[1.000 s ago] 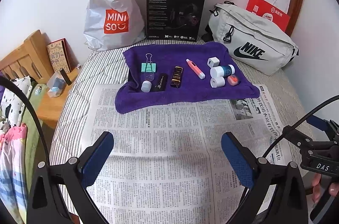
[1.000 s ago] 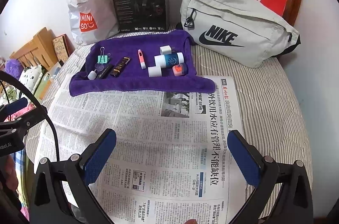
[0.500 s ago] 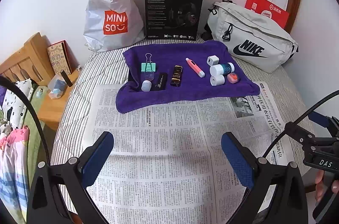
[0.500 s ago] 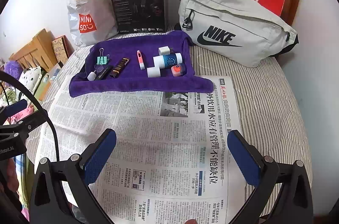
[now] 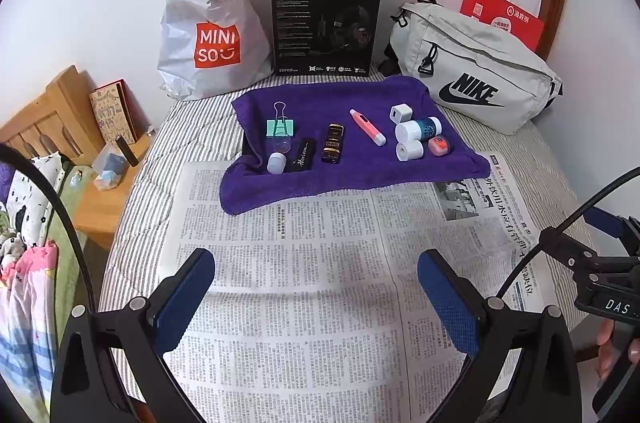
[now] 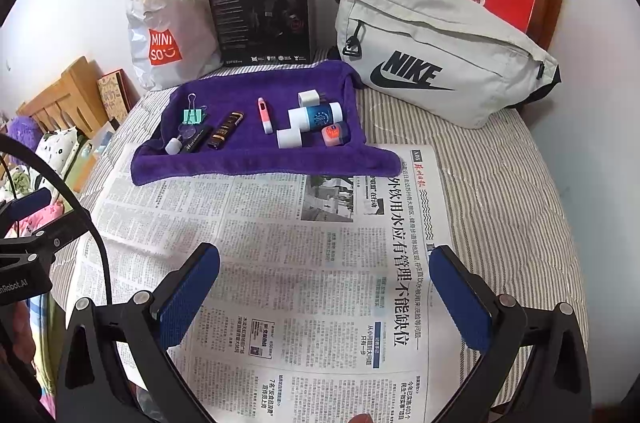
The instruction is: Organize rigid objects
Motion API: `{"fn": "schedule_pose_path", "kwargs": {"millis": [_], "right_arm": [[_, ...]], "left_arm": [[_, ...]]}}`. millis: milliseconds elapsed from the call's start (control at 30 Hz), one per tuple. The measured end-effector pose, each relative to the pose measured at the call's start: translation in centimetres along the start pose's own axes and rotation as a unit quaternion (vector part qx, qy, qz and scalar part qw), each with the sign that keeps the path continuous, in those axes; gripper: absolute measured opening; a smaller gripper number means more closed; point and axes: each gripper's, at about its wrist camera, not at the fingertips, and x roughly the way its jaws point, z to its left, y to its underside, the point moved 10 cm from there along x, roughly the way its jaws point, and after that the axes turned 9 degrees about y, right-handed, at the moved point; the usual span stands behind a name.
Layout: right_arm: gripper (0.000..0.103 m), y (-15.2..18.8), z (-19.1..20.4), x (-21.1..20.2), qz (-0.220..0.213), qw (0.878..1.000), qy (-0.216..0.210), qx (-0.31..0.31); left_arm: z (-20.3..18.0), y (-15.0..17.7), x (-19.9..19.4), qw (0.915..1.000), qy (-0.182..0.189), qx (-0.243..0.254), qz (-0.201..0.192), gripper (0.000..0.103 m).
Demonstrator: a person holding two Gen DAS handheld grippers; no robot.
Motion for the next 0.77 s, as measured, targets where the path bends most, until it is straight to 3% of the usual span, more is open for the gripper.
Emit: {"fn": "schedule_pose_path", "kwargs": {"millis": [767], "right_arm": [[0.103,0.35,0.02,0.73,0.008,1.0,0.001,0.001]], "left_arm": [[0.24,-0.01,0.68,0.9999,0.009,0.003,0.006,0.103]]}}
